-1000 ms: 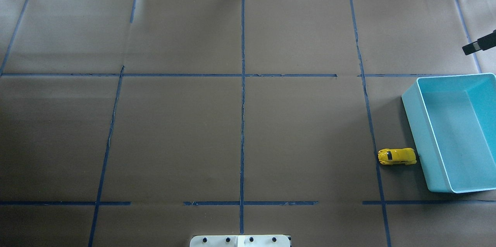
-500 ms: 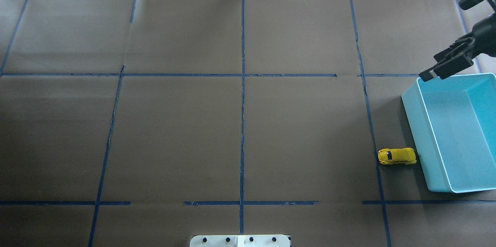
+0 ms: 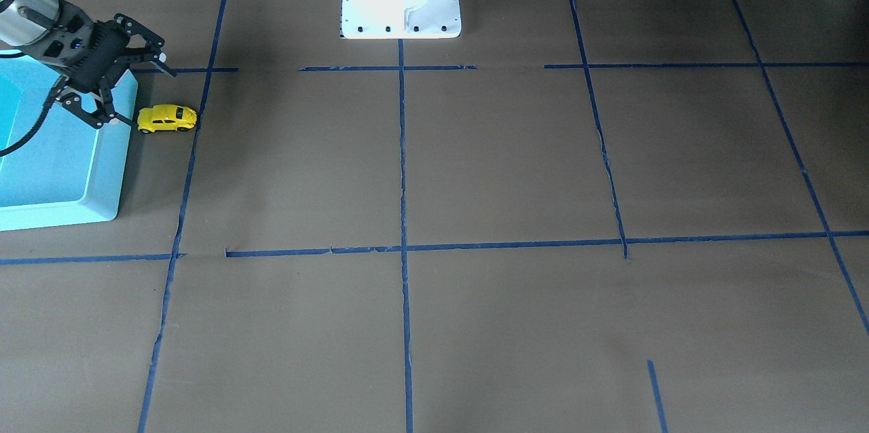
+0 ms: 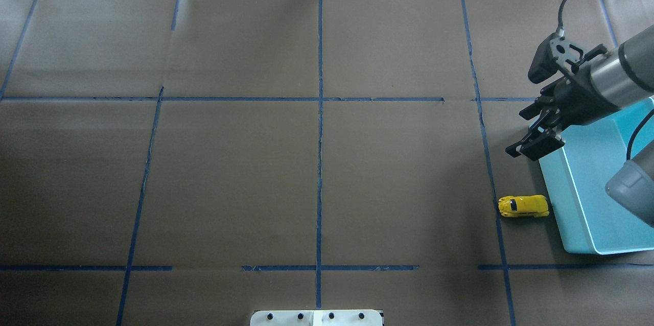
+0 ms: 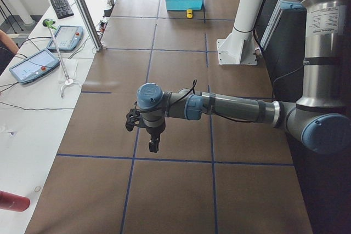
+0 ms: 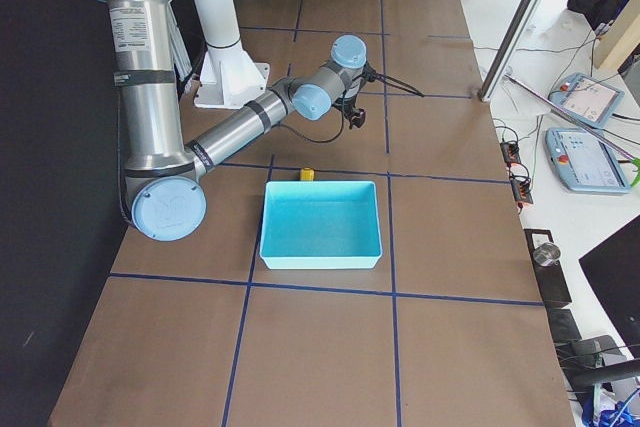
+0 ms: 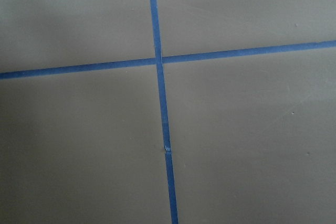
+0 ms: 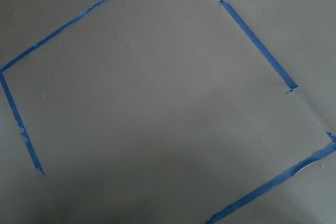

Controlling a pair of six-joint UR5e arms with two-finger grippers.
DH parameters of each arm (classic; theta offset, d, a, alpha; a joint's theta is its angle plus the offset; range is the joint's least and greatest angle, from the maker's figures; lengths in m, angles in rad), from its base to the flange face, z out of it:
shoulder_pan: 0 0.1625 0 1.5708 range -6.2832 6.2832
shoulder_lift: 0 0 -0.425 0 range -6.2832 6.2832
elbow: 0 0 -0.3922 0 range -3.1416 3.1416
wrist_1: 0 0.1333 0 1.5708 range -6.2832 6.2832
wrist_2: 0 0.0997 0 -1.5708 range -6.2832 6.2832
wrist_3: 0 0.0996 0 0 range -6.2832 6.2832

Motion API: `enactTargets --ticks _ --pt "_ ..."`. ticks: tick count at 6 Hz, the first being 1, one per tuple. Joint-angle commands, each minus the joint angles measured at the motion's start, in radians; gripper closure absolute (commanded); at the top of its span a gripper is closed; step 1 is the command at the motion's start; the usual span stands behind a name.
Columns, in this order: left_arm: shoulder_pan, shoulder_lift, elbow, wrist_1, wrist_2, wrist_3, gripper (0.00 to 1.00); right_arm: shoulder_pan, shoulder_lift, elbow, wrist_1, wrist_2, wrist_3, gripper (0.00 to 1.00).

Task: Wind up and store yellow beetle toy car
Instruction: 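Move the right gripper over the yellow car beside the blue bin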

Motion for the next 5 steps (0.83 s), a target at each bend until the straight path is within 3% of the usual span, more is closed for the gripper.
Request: enactTargets --ticks 1,3,5 --pt "-0.001 0.002 -0.008 -0.003 0.000 0.001 0.00 -0.077 -0.068 0.037 -0.001 -0.154 -0.179 0.01" --pt "-0.001 0.003 0.004 -0.005 0.001 -0.001 0.00 -0.099 -0.128 0.039 -0.003 -0.267 -0.435 0.01" --pt "-0.001 0.003 0.004 -0.005 0.000 0.001 0.00 -0.208 -0.156 0.040 -0.018 -0.401 -0.517 0.01"
